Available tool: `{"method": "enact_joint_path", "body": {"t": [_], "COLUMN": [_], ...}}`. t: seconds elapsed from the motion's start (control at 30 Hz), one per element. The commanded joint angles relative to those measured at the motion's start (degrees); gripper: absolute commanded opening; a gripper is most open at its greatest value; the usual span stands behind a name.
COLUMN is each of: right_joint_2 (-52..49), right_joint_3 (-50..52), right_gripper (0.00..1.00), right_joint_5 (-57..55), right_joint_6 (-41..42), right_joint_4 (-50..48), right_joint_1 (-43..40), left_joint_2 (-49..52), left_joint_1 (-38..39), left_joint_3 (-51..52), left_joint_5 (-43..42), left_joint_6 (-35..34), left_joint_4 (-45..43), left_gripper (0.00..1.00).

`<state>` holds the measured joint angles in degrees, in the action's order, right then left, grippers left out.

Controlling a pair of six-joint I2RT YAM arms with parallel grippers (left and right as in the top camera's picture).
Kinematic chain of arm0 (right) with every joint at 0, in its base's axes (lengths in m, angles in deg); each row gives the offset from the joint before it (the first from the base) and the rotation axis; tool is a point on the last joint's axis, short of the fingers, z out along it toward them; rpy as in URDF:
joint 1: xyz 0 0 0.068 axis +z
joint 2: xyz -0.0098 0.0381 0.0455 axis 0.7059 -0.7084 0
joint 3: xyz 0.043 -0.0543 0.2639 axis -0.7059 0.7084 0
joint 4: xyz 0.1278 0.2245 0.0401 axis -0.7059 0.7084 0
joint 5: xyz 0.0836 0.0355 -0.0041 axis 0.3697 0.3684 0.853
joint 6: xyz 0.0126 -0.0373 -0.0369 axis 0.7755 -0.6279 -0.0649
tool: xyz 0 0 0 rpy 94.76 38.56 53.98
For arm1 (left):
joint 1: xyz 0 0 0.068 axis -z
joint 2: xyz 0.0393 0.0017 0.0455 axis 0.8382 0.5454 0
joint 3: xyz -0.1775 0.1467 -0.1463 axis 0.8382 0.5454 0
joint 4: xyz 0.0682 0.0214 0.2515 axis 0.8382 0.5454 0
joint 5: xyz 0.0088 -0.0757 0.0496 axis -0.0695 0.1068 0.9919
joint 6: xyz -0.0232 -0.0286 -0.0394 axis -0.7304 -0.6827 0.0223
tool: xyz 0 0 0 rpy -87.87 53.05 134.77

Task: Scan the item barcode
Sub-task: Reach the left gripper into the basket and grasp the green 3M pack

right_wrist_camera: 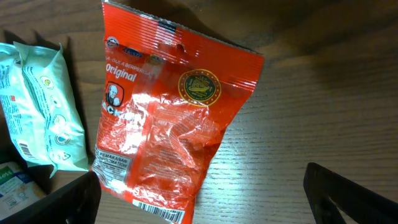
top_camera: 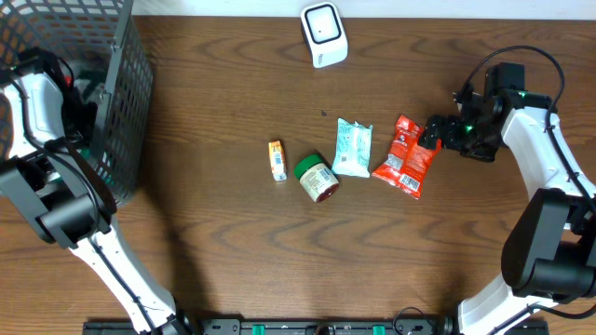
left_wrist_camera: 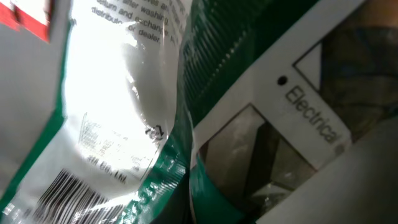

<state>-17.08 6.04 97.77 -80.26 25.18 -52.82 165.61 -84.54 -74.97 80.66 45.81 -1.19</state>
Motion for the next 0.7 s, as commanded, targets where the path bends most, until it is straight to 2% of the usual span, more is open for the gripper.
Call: {"method": "enact_joint_path", "body": {"t": [0.0,0.2,0.37,0.4,0.57,0.67], "right_joint_2": [0.5,0.5,0.5,0.5,0.5,0.5], "right_joint_3": [-0.5,-0.5,-0.5,-0.5,-0.5,-0.5], "right_gripper": [0.99,0.99,0.99,0.99,0.99,0.99], "right_joint_5": [-0.3,-0.3,-0.3,-0.3,-0.3,-0.3], "right_joint_6": [-0.2,-0.2,-0.2,-0.2,-0.2,-0.2], "right_joint_4": [0.1,0.0,0.1,0.1,0.1,0.1], "right_joint_1": [-0.1,-0.1,-0.1,-0.1,-0.1,-0.1], "left_joint_2": [-9.7,-24.4,-36.3,-40.3,-48.0,-50.6], "left_joint_1": [0.2,0.3,1.0,1.5,3.3,6.5], "left_joint_3": [-2.3,-2.3,-2.3,-2.3,-2.2,-2.2], "left_joint_5": [-1.2,-1.2,-3.5,-6.7,-20.3,-22.2], "left_joint_6": [-2.0,-4.3,-6.9,-6.9,-7.2,-12.3], "left_joint_4": [-1.6,-5.6,-3.8,-2.4,-0.1,2.9], "left_gripper": [0.07,0.07,0.07,0.08,0.07,0.07]}}
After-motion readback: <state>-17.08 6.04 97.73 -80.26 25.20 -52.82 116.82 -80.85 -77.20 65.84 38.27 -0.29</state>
